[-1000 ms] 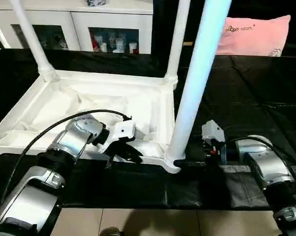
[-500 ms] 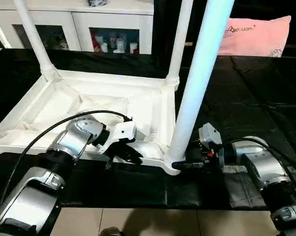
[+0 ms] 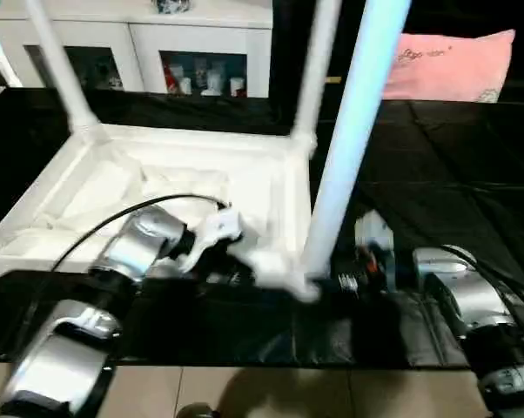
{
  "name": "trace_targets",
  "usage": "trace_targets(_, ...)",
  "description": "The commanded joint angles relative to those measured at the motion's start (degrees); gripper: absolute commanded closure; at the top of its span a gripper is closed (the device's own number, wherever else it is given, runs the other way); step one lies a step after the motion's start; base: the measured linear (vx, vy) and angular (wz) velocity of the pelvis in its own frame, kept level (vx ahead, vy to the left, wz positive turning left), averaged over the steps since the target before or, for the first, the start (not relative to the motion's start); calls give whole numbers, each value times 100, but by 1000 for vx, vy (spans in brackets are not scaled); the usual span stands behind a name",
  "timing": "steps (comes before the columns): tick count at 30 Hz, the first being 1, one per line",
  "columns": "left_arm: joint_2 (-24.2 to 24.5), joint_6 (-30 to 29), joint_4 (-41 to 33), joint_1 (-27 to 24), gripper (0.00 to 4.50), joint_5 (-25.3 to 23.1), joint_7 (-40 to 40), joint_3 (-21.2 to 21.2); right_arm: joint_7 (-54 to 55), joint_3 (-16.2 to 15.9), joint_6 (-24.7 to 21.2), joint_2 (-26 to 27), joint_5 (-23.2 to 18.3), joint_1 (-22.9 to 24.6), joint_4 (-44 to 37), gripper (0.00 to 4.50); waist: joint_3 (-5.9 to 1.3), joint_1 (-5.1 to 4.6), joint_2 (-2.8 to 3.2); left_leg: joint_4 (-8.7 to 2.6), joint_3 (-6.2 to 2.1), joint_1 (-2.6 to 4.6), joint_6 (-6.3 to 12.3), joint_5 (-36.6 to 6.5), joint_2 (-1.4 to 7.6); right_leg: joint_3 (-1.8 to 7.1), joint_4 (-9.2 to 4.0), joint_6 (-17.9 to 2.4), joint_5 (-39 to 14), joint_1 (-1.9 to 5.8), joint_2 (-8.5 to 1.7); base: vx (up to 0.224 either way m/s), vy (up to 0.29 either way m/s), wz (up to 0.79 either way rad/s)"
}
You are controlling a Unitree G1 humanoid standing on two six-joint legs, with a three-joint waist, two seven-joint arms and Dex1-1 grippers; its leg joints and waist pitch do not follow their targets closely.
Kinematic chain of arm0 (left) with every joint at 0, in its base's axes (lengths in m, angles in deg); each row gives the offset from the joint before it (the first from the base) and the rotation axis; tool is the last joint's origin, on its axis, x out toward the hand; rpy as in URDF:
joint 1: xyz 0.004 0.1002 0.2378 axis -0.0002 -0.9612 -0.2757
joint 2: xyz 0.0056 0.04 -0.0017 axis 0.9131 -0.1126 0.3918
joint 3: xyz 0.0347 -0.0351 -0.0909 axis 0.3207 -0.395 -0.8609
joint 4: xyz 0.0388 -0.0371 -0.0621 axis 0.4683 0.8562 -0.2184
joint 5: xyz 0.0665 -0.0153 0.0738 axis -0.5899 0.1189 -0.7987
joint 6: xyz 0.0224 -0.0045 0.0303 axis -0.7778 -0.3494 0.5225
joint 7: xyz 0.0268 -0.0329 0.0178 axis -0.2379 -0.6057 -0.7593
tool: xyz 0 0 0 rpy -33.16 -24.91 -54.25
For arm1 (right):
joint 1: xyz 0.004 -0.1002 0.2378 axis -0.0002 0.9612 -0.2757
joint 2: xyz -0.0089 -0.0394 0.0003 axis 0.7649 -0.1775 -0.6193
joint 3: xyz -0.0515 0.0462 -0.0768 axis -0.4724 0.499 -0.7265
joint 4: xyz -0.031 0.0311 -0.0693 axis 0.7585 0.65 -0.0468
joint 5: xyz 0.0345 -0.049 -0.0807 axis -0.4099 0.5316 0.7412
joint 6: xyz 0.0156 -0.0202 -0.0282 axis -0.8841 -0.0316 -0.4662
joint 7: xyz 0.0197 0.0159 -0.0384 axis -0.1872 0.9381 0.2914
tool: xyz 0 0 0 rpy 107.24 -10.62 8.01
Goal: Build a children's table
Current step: Rotate leg to tighten
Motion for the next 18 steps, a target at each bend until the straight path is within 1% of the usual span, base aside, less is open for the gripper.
trace_targets(1, -525, -276, -114, 122, 450, 469, -617, -236, 377, -358, -267, 518, 16, -83, 137, 186, -347, -34, -66, -436, -81, 11, 77, -1006, 194, 251, -506, -1009, -1820, 316, -507, 0, 0, 0)
trace_targets(2, -633, -323, -57, 172, 450, 413, -890, -282, 664, -312, -320, 723, 8, -156, 217, 186, -352, -38, -86, -425, -69, 16, 104, -984, 187, 253, -515, -975, -1814, 313, -498, 0, 0, 0)
trace_targets(3, -650, -325, -38, 184, 450, 406, -933, -290, 711, -308, -325, 754, 11, -169, 232, 186, -339, -53, -68, -419, -57, 32, 154, -1014, 181, 262, -541, -966, -1889, 280, -501, 0, 0, 0)
trace_targets(4, -805, -365, 131, 296, 450, 348, -1335, -372, 1149, -266, -380, 1035, 53, -283, 361, 186, -340, -58, -86, -413, -52, 29, 180, -971, 163, 265, -541, -916, -1962, 284, -495, 0, 0, 0)
trace_targets(5, -908, -374, 259, 381, 450, 315, -1613, -434, 1443, -232, -424, 1206, 96, -368, 460, 186, -347, -51, -82, -412, -55, 26, 185, -924, 160, 270, -538, -898, -1942, 293, -496, 0, 0, 0)
trace_targets(6, -975, -353, 357, 446, 450, 285, -1817, -469, 1669, -206, -456, 1318, 138, -435, 547, 186, -346, -57, -74, -420, -51, 42, 174, -884, 162, 278, -537, -880, -1902, 264, -487, 0, 0, 0)
trace_targets(7, -1068, -295, 507, 548, 450, 223, -2141, -508, 2052, -162, -510, 1478, 225, -545, 699, 186, -342, -62, -66, -421, -55, 30, 153, -887, 154, 272, -537, -876, -1913, 277, -486, 0, 0, 0)
trace_targets(8, -1177, -203, 684, 688, 450, 122, -2525, -524, 2474, -89, -548, 1667, 293, -690, 915, 186, -351, -58, -59, -427, -55, 58, 110, -903, 160, 273, -541, -868, -1902, 260, -479, 0, 0, 0)
trace_targets(9, -1204, -180, 724, 728, 450, 88, -2616, -519, 2562, -64, -548, 1715, 294, -729, 978, 186, -346, -68, -58, -435, -58, 58, 98, -932, 166, 277, -531, -895, -1825, 267, -472, 0, 0, 0)
trace_targets(10, -1236, -199, 729, 758, 450, 38, -2693, -524, 2652, -9, -555, 1766, 287, -771, 1046, 186, -356, -52, -41, -433, -59, 69, 114, -946, 176, 284, -526, -917, -1730, 271, -489, 0, 0, 0)
trace_targets(11, -1255, -207, 722, 775, 450, -5, -2734, -522, 2734, 40, -537, 1787, 293, -794, 1084, 186, -360, -51, -35, -438, -64, 58, 123, -915, 184, 283, -512, -944, -1626, 279, -490, 0, 0, 0)
trace_targets(12, -1251, -211, 705, 778, 450, -41, -2720, -504, 2771, 97, -519, 1792, 271, -798, 1090, 186, -369, -36, -23, -434, -57, 66, 160, -867, 188, 285, -501, -984, -1409, 277, -481, 0, 0, 0)
trace_targets(13, -1247, -233, 675, 772, 450, -78, -2711, -479, 2832, 160, -496, 1796, 253, -802, 1088, 186, -381, -23, -18, -427, -53, 53, 207, -779, 185, 292, -474, -1026, -1154, 296, -483, 0, 0, 0)
trace_targets(14, -1223, -239, 647, 752, 450, -109, -2672, -437, 2896, 253, -443, 1779, 221, -781, 1049, 131, -382, -18, -9, -429, -53, 46, 241, -712, 181, 290, -461, -1065, -986, 301, -481, 0, 0, 0)
trace_targets(15, -1190, -235, 621, 726, 450, -125, -2612, -405, 2886, 298, -410, 1747, 197, -743, 989, 131, -384, -21, -13, -427, -49, 46, 256, -706, 182, 291, -463, -1080, -936, 305, -482, 0, 0, 0)
trace_targets(16, -1154, -228, 603, 701, 450, -126, -2542, -385, 2850, 317, -392, 1701, 188, -698, 930, 117, -381, -16, -2, -428, -51, 40, 276, -728, 185, 291, -457, -1103, -899, 311, -491, 0, 0, 0)
trace_targets(17, -1118, -198, 629, 693, 450, -117, -2472, -372, 2827, 340, -372, 1654, 201, -654, 880, 111, -374, -19, -8, -431, -53, 35, 272, -747, 183, 287, -470, -1095, -930, 313, -487, 0, 0, 0)
trace_targets(18, -1093, -186, 659, 694, 450, -109, -2436, -367, 2794, 336, -318, 1615, 231, -621, 846, 87, -372, -22, -9, -435, -50, 34, 266, -788, 179, 286, -473, -1087, -982, 319, -486, 0, 0, 0)
